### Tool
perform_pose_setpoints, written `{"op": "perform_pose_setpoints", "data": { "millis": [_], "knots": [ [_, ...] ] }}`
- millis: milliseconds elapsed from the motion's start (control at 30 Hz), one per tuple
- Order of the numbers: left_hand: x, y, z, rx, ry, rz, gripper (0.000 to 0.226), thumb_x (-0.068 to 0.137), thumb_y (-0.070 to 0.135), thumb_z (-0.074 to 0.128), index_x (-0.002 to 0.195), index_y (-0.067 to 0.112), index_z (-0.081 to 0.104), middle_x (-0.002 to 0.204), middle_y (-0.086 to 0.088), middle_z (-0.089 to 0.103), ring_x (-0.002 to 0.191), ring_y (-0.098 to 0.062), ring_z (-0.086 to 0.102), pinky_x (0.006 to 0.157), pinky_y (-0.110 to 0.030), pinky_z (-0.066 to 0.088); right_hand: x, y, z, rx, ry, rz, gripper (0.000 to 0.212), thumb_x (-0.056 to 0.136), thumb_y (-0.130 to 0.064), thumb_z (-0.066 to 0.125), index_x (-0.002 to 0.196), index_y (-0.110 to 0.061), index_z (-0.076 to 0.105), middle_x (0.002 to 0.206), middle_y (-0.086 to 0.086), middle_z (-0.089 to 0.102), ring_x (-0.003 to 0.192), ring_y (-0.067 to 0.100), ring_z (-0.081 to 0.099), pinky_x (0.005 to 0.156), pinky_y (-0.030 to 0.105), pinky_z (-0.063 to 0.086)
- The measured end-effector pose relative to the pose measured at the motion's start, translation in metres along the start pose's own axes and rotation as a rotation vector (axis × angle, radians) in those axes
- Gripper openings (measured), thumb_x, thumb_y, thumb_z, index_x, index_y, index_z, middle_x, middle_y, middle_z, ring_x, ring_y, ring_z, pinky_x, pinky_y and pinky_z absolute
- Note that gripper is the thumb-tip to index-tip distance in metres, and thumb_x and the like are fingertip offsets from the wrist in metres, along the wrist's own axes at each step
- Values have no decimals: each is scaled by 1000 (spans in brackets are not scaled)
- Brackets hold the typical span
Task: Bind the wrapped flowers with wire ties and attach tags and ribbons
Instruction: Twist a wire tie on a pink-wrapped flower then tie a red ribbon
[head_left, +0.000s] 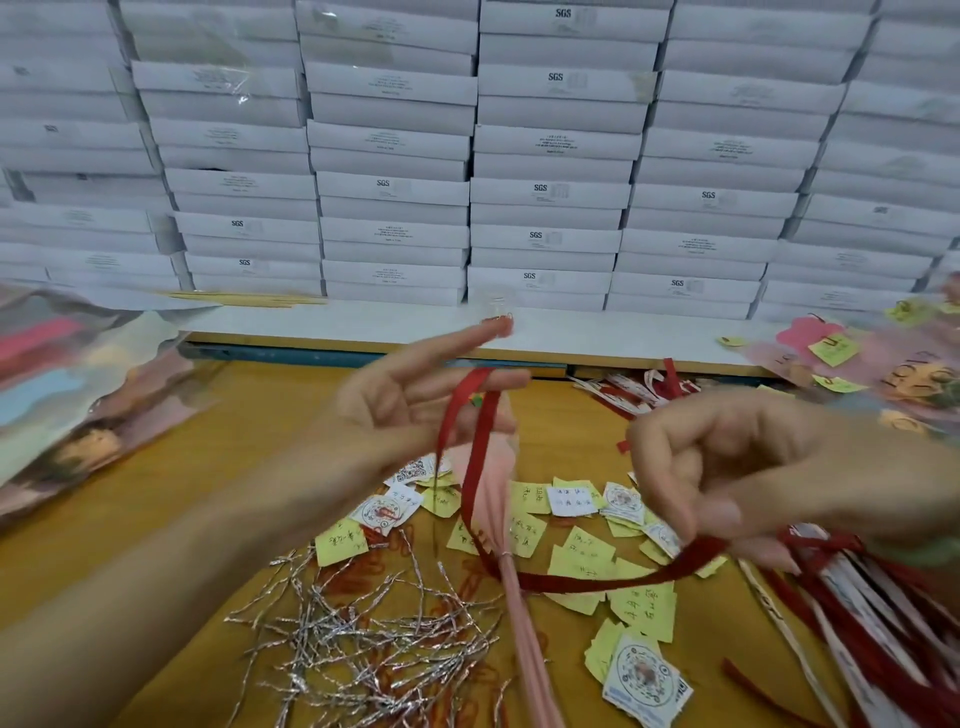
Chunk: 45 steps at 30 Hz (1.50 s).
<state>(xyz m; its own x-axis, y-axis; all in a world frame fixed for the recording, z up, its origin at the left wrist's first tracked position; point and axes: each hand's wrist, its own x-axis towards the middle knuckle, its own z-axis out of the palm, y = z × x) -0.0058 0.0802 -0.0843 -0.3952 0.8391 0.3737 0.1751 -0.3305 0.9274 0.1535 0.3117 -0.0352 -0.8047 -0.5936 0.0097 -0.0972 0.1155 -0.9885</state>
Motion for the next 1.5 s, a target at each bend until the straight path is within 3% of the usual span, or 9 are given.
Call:
{"op": "perform_pose_setpoints", "data": {
  "millis": [100, 200, 367, 533, 700, 767, 900, 1233, 1500],
  "knots": [
    [-2, -15, 14, 19, 16, -88, 60, 77, 19, 79, 129, 40, 58, 131, 2, 64, 95, -20, 72, 85, -27, 56, 11, -4, 16, -39, -4, -9, 14, 91, -1, 58, 92, -13, 66, 65, -3, 59, 54, 0, 55, 56, 10, 45],
    [-5, -27, 23, 54, 12, -216, 54, 78, 7, 75, 122, 36, 64, 126, 4, 67, 105, -32, 68, 82, -30, 58, 28, -2, 24, -195, 255, -72, 9, 94, -12, 59, 92, -17, 66, 65, -6, 62, 57, 5, 55, 61, 15, 48],
    [-12, -32, 32, 89, -91, -296, 46, 79, 6, 77, 112, 38, 70, 117, 10, 71, 96, -26, 69, 80, -26, 58, 54, 11, 21, -169, 540, -143, 14, 84, -18, 64, 96, -12, 68, 87, 3, 74, 79, 11, 69, 73, 21, 55],
    [-11, -43, 29, 124, 38, -287, 21, 88, 24, 64, 106, 19, 75, 101, -28, 70, 62, -11, 62, 57, -16, 48, 65, 33, 17, -316, 588, -141, 39, 95, -36, 51, 133, -25, 56, 122, -7, 67, 115, 9, 62, 99, 27, 49],
    [-8, -54, 21, -21, 158, -227, 25, 92, 26, 55, 94, 15, 77, 73, -9, 73, 49, -7, 59, 47, -13, 45, 60, 78, 22, -643, 865, -43, 40, 85, -56, 52, 122, -42, 50, 93, -19, 64, 87, 1, 61, 67, 14, 44],
    [-8, -59, 19, 0, 220, -237, 24, 87, 31, 59, 92, 15, 77, 58, -8, 66, 45, -8, 57, 45, -13, 43, 60, 89, 22, -553, 800, -21, 39, 81, -55, 62, 116, -40, 53, 84, -11, 67, 72, 4, 62, 60, 17, 45],
    [-12, -66, 21, -23, 268, -204, 18, 85, 25, 63, 94, 12, 72, 60, -6, 68, 44, -9, 59, 43, -12, 42, 61, 100, 19, -344, 764, -40, 33, 80, -23, 78, 107, -24, 59, 72, -1, 67, 59, 7, 60, 54, 14, 45],
    [-15, -70, 19, 35, 435, -160, 17, 74, 13, 71, 91, 7, 72, 81, -9, 76, 55, -5, 63, 50, -15, 48, 61, 102, 12, 266, 853, -193, 26, 69, -24, 76, 94, -19, 70, 82, 9, 70, 68, 11, 63, 52, 21, 51],
    [-13, -74, 18, 10, 478, -148, 9, 69, 11, 74, 78, 12, 74, 74, -9, 73, 67, -13, 70, 59, -16, 53, 60, 85, 17, 662, 534, -173, 26, 61, -14, 87, 84, -17, 75, 81, 6, 71, 62, 8, 67, 46, 17, 50]
  ]
}}
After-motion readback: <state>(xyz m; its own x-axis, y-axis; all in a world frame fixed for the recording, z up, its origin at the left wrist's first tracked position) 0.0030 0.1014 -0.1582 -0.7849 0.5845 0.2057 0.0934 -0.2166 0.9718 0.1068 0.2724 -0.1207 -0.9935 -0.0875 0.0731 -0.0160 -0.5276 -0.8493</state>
